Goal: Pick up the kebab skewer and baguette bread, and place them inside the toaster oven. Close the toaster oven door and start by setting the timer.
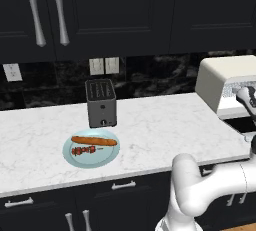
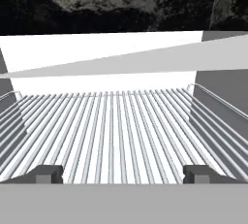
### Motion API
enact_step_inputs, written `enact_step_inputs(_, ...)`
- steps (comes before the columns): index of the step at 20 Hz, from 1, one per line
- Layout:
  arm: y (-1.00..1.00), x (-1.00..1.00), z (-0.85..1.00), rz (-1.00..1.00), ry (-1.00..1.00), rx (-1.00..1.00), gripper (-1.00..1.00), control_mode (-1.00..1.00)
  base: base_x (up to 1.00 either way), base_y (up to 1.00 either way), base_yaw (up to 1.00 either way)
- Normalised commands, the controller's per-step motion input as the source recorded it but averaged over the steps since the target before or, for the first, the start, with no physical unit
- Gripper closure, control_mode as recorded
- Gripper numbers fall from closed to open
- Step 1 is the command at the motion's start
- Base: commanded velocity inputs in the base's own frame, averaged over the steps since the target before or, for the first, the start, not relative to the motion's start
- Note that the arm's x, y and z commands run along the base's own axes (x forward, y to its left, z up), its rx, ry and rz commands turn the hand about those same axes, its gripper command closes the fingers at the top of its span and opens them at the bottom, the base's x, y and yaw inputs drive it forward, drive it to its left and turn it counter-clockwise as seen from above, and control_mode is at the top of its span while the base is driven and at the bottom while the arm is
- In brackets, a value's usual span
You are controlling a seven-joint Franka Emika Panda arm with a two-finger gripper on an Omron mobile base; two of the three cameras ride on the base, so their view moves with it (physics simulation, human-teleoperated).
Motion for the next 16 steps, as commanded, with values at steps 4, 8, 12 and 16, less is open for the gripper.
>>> enact_step_inputs(4,-0.14,0.18,-0.09,0.0,0.0,0.0,-1.0,-1.0,0.0,0.0,0.0)
enact_step_inputs(8,-0.09,0.0,-0.24,0.0,0.0,0.0,-1.0,-1.0,0.0,0.0,0.0)
enact_step_inputs(12,-0.01,0.0,-0.3,0.0,0.0,0.0,-1.0,-1.0,0.0,0.0,0.0)
enact_step_inputs(16,0.0,0.0,-0.29,0.0,0.0,0.0,-1.0,-1.0,0.0,0.0,0.0)
